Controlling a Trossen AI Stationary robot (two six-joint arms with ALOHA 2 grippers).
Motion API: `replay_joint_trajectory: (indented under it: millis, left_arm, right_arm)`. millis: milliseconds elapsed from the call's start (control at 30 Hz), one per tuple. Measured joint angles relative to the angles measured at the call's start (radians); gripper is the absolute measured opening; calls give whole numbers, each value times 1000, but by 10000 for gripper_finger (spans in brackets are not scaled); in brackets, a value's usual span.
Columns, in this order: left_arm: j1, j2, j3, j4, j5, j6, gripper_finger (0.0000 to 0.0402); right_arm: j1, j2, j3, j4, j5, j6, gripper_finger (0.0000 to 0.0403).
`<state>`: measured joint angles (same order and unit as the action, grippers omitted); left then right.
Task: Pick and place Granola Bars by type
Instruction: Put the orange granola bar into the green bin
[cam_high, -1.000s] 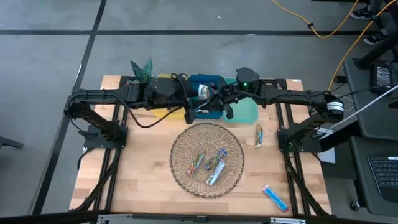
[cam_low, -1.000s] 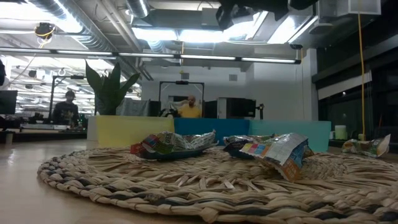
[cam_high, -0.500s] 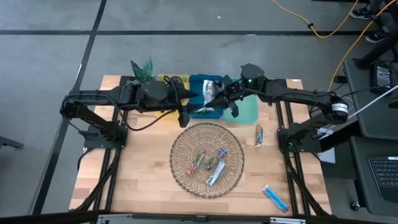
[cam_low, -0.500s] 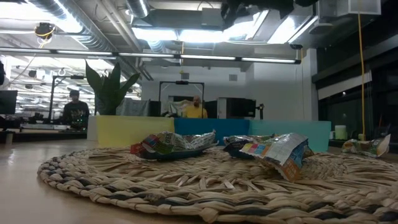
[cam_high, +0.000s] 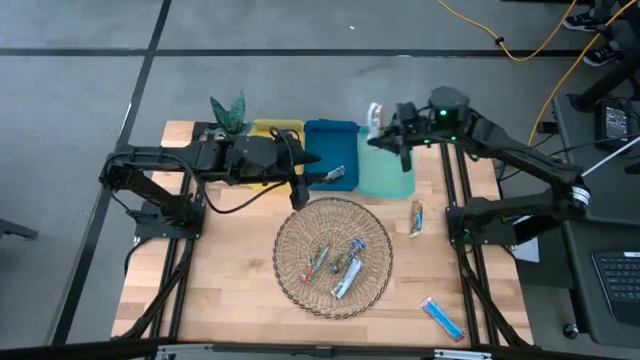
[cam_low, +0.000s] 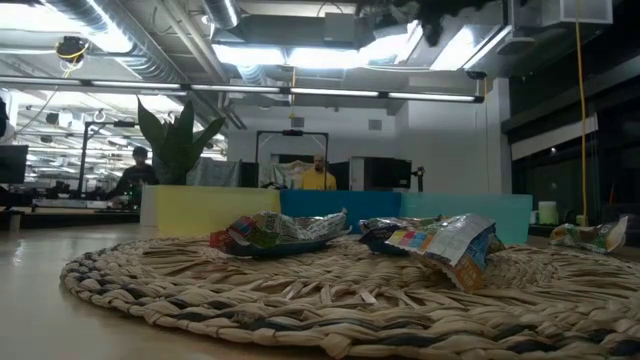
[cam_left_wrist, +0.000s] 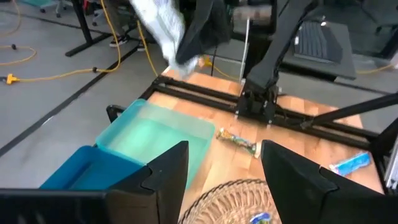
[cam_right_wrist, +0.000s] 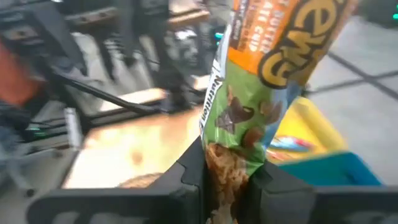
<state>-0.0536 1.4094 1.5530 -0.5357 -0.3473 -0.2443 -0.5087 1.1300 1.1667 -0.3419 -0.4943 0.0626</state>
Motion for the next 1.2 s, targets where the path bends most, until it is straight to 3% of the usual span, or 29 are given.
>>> replay_joint_trajectory:
  millis: [233, 500, 867, 1200]
  left_arm:
    - [0, 5, 0, -1, 0, -1, 190]
    - [3, 5, 0, 0, 0, -1, 191]
    - [3, 5, 0, 0, 0, -5, 191]
    - [3, 5, 0, 0, 0, -8, 185]
  right_arm:
    - [-76, -126, 0, -216, 58, -19, 33]
    - [-122, -173, 0, -384, 171, -19, 58]
    - [-200, -90, 0, -567, 224, -64, 37]
    - [-278, 87, 0, -619, 240, -156, 47]
